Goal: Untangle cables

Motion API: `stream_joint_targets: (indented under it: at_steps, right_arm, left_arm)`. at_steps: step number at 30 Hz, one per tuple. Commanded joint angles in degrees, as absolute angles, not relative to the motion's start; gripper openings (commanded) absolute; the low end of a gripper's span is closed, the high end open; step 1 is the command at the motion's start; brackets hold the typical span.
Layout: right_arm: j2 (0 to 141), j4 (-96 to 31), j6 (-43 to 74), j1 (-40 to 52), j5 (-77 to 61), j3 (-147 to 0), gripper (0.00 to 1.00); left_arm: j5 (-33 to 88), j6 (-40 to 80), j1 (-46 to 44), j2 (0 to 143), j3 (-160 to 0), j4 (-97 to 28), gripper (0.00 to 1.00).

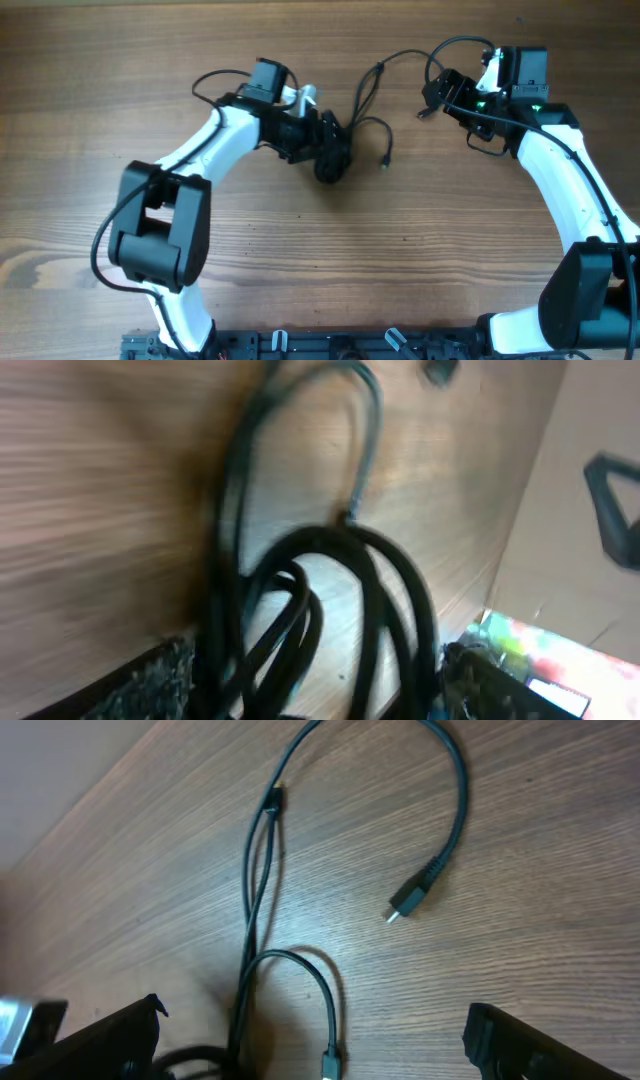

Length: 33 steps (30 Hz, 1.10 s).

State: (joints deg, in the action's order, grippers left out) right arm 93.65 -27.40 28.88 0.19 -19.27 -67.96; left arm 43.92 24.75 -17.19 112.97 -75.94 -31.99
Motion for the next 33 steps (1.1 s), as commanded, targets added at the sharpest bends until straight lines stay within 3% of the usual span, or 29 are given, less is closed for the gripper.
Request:
stream_joint_targets:
  at_steps: [1, 9, 18, 21, 27, 31, 33]
  right_arm:
    - [92.47, -27.00, 25.41, 0.78, -24.53, -68.95, 1.00]
    - [92.47, -26.87, 25.43, 5.48, -24.51, -68.93, 1.00]
    - [92.47, -27.00, 25.69, 15.44, -26.02, -68.93, 0.99]
    - [92.82, -27.20, 28.38, 18.63, -25.45, -68.90, 0.93]
    - [95.09, -26.87, 36.32, 20.95, -25.08, -68.88, 0.85]
    - [96.51, -26.74, 36.62, 19.81, -23.92, -68.88, 0.85]
    - [96.55, -27.14, 36.53, 18.70, -23.79, -68.88, 0.85]
  left_arm:
    - [43.42, 24.43, -10.76, 109.36, -76.14, -32.86, 0.82]
    - [42.24, 20.93, -5.28, 104.99, -76.14, -35.24, 0.75]
    - [24.93, 19.70, -8.56, 105.12, -75.90, -40.62, 0.75]
    - [24.75, 19.75, -8.75, 105.12, -75.64, -40.58, 0.73]
    - [24.75, 19.75, -9.06, 105.12, -75.18, -40.99, 0.62]
    - [24.75, 19.75, -10.79, 105.12, -73.38, -41.30, 0.48]
    - [24.73, 19.75, -12.36, 105.12, -72.49, -41.43, 0.47]
